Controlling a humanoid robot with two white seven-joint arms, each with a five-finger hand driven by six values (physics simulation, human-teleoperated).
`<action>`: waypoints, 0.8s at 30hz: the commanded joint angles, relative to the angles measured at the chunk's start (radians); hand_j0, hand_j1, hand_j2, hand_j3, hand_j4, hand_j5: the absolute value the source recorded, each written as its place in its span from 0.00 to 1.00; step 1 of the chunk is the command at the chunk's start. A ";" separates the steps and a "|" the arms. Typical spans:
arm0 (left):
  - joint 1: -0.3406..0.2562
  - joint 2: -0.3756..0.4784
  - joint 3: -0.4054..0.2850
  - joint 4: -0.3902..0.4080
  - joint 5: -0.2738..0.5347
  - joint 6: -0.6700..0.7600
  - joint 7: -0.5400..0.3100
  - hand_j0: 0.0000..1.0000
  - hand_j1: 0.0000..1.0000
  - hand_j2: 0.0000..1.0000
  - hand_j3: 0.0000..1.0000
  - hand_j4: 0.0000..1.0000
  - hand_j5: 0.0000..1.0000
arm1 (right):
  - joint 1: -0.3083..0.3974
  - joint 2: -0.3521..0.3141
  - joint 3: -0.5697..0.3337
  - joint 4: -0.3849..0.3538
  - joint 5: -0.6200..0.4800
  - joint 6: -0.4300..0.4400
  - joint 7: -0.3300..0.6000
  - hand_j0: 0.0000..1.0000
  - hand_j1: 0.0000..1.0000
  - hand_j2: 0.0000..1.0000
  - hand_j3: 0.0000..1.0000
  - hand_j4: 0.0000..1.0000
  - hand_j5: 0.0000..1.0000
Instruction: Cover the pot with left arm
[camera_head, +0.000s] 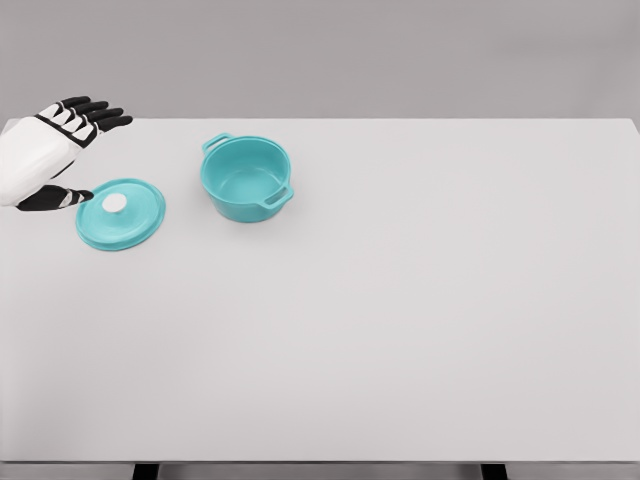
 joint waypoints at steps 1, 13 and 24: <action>0.000 0.001 0.001 0.000 0.007 0.001 0.000 1.00 1.00 1.00 1.00 1.00 1.00 | 0.000 0.000 0.000 0.001 0.000 0.000 0.000 1.00 1.00 1.00 1.00 1.00 1.00; -0.051 0.013 -0.006 0.018 0.022 0.001 -0.240 1.00 1.00 1.00 1.00 1.00 1.00 | 0.000 0.000 0.000 -0.001 0.000 0.000 0.000 1.00 1.00 1.00 1.00 1.00 1.00; -0.117 0.053 -0.068 0.112 0.177 0.001 -0.418 1.00 1.00 1.00 1.00 1.00 1.00 | 0.000 0.000 0.000 0.001 0.000 0.000 0.000 1.00 1.00 1.00 1.00 1.00 1.00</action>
